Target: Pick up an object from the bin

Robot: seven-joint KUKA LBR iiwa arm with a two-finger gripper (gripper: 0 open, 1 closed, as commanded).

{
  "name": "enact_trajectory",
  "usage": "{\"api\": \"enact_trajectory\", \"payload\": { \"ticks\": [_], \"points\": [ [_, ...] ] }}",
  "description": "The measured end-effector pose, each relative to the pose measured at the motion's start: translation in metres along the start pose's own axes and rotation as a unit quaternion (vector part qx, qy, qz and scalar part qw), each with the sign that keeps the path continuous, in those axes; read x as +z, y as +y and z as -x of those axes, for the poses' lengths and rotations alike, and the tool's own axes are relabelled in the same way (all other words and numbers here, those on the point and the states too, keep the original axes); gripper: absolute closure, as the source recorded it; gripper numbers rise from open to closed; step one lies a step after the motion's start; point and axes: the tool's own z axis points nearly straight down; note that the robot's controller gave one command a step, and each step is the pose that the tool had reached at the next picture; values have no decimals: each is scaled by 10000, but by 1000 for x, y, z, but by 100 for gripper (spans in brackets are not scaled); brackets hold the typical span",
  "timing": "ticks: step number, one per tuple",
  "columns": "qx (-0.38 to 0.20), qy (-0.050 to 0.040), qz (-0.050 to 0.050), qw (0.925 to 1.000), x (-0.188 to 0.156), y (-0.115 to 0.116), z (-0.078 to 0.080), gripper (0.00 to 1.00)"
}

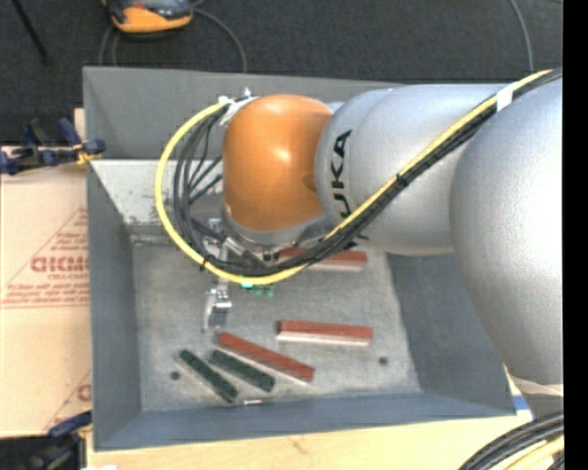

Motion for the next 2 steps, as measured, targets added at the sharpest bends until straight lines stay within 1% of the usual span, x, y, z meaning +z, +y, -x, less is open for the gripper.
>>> {"api": "enact_trajectory", "payload": {
  "ticks": [1, 2],
  "points": [
    [18, -38, 5, 10000, -4, -1, 2, 0],
    [266, -48, 8, 9996, 70, -52, -38, 0]
  ]
}}
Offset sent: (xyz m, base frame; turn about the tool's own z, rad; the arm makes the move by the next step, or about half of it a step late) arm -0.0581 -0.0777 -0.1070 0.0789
